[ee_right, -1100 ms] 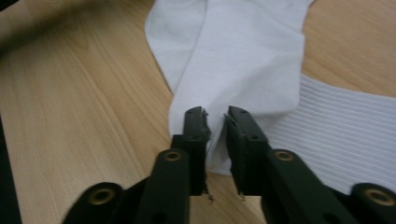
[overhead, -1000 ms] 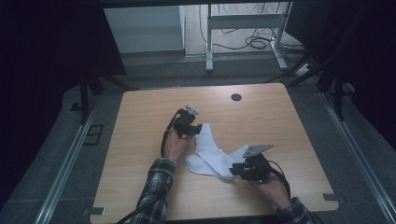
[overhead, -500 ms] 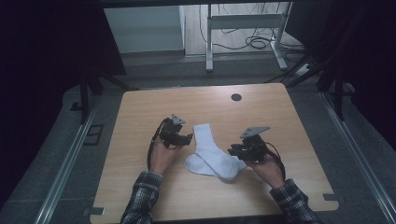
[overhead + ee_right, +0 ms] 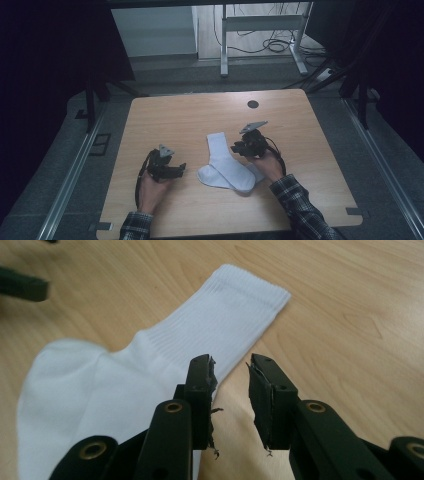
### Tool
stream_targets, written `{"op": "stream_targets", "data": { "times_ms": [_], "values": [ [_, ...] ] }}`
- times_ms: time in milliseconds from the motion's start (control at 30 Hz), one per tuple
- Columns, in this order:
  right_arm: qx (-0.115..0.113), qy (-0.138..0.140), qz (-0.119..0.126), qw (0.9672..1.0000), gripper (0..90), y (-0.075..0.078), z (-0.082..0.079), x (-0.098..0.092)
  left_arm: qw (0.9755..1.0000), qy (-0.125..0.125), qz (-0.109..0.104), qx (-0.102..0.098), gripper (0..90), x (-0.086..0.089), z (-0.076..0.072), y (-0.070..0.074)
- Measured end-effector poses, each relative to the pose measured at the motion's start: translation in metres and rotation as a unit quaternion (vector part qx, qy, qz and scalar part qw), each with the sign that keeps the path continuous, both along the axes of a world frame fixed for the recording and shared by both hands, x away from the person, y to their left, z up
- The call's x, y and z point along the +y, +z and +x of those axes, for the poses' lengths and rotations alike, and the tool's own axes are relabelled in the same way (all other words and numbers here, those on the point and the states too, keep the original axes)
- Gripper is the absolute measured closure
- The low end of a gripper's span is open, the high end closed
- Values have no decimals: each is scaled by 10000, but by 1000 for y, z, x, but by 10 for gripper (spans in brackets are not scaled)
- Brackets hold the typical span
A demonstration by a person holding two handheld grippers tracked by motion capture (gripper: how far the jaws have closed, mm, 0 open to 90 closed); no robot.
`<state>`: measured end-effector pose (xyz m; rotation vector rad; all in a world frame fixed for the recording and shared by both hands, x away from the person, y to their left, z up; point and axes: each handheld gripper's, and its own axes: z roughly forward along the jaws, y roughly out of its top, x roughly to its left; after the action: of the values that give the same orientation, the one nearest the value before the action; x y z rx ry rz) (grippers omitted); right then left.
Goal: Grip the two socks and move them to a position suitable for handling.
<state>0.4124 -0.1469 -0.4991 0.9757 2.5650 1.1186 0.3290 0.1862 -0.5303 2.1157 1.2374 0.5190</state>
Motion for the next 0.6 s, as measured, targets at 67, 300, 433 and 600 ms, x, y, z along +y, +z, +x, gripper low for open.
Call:
{"op": "stream_targets", "data": {
  "times_ms": [67, 300, 433, 600],
  "values": [
    [-17, -15, -22, 10000, 698, 0, 6, 5, 10000, 24, -27, 5, 174, 4, -4, -1],
    [-17, -90, -115, 9999, 690, -3, 32, 22, 9998, 172, 20, -40, 164, 21, -24, -13],
    [34, -158, -135, 9998, 686, -7, 45, 31, 9996, 206, -186, 75, 165, 26, -22, -15],
    [88, -204, -195, 9996, 677, -12, 54, 40, 9994, 219, -223, 117, 164, 26, -22, -15]
  ]
}}
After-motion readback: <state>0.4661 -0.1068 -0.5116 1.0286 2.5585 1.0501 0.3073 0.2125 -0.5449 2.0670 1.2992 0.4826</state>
